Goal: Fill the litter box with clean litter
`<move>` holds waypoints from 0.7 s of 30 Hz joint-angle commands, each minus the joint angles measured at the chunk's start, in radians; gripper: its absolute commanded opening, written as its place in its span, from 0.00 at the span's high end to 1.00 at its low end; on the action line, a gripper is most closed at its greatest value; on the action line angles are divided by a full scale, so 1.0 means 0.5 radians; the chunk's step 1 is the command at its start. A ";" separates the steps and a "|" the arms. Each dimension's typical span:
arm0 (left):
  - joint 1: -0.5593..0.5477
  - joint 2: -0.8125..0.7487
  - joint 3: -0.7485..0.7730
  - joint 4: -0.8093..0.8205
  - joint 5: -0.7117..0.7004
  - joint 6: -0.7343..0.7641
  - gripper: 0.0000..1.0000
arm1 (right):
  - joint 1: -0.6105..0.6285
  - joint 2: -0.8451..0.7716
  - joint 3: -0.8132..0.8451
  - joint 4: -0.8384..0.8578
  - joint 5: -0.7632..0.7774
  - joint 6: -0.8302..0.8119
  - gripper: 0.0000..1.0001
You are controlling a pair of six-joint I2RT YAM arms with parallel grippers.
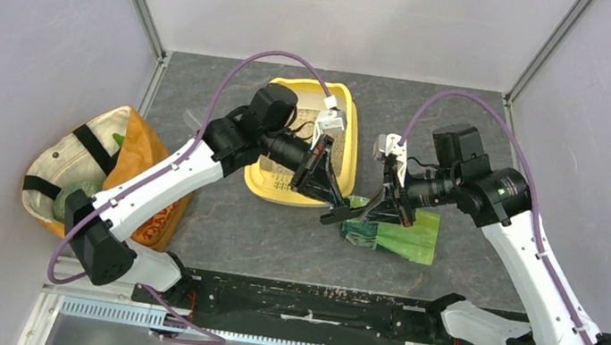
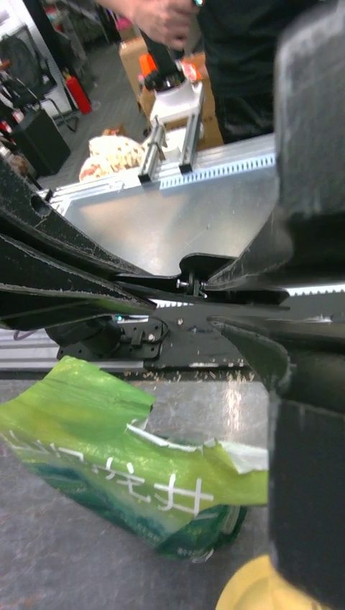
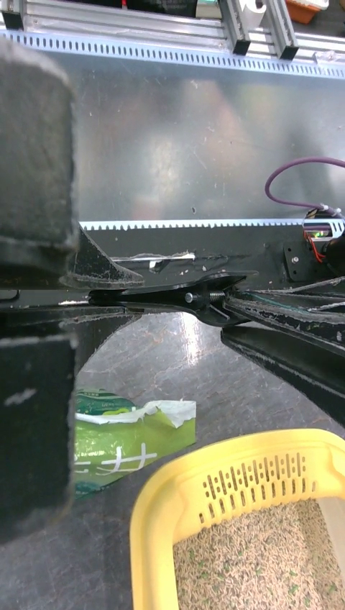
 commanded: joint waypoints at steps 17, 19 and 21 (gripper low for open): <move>-0.017 -0.371 -0.260 0.474 -0.367 -0.020 0.14 | 0.014 -0.134 -0.098 0.222 0.062 0.134 1.00; -0.063 -0.341 -0.252 0.470 -0.386 -0.002 0.13 | 0.016 -0.143 -0.096 0.216 0.068 0.131 1.00; -0.109 -0.330 -0.252 0.463 -0.434 0.034 0.13 | 0.017 -0.153 -0.101 0.214 0.072 0.128 1.00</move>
